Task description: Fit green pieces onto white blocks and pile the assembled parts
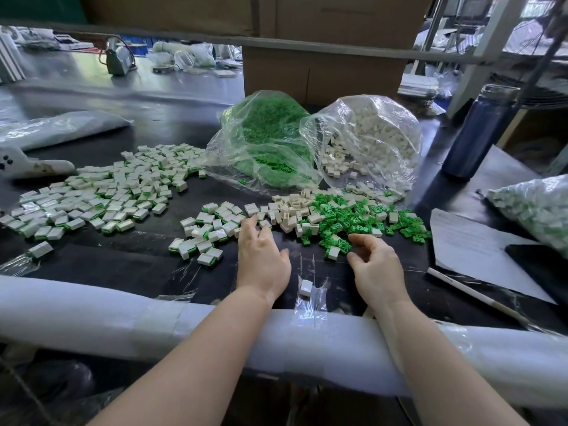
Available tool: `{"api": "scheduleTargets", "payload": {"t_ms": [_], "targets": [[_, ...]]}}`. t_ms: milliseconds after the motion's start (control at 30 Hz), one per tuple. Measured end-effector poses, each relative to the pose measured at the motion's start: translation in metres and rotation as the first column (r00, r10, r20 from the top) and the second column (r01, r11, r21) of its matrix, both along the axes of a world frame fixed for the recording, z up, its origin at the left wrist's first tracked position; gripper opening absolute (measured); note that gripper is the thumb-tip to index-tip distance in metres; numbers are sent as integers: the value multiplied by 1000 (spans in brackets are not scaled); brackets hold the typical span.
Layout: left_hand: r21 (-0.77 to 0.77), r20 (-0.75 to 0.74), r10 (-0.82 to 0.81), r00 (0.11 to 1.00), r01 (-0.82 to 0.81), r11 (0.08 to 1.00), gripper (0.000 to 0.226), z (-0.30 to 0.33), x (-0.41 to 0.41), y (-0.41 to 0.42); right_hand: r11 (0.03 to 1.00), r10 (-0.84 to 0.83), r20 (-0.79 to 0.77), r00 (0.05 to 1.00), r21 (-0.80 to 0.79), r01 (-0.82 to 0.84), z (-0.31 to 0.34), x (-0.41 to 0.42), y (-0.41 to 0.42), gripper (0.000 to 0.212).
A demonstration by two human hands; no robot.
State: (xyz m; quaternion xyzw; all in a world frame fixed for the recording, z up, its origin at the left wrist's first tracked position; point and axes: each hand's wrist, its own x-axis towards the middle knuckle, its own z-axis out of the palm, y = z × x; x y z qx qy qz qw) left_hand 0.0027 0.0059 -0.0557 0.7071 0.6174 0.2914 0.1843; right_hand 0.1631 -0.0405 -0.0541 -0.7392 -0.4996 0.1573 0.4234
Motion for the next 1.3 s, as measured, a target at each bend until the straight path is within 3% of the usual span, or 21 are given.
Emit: {"api": "scheduleTargets", "payload": {"t_ms": [133,333,567,733,900,967,1067,1200,1300], "targets": [[131,-14,-56,998,58,990,37,0,-1,-4,995,95,138,986,-6,-95,0,-5,-2,36],[174,-45,-181,982,186,967,19,-1,2,-6,980,195,263,945,-85,-179,2,-10,-2,27],[160,-17,-275,961,274,948,16,1,3,-7,952,295,158,942,30,-304,2,-13,-3,16],[158,76,-407,910,392,906,32,7,4,-10,917,384,-81,920,150,-370,5,-12,-5,22],[165,181,-401,898,374,913,17,8,4,-9,908,413,-193,890,156,-388,6,-13,-5,20],[168,230,-358,905,325,931,13,7,3,-8,915,393,-136,910,161,-371,6,-13,-4,17],[113,317,-243,917,218,969,10,5,1,-4,932,342,100,934,93,-351,4,-14,-3,20],[51,386,-186,903,181,982,7,4,-1,-2,904,426,372,825,-135,-406,0,-19,0,37],[33,399,-191,897,195,980,7,3,-1,-3,898,440,425,791,-200,-393,1,-20,0,36]]}}
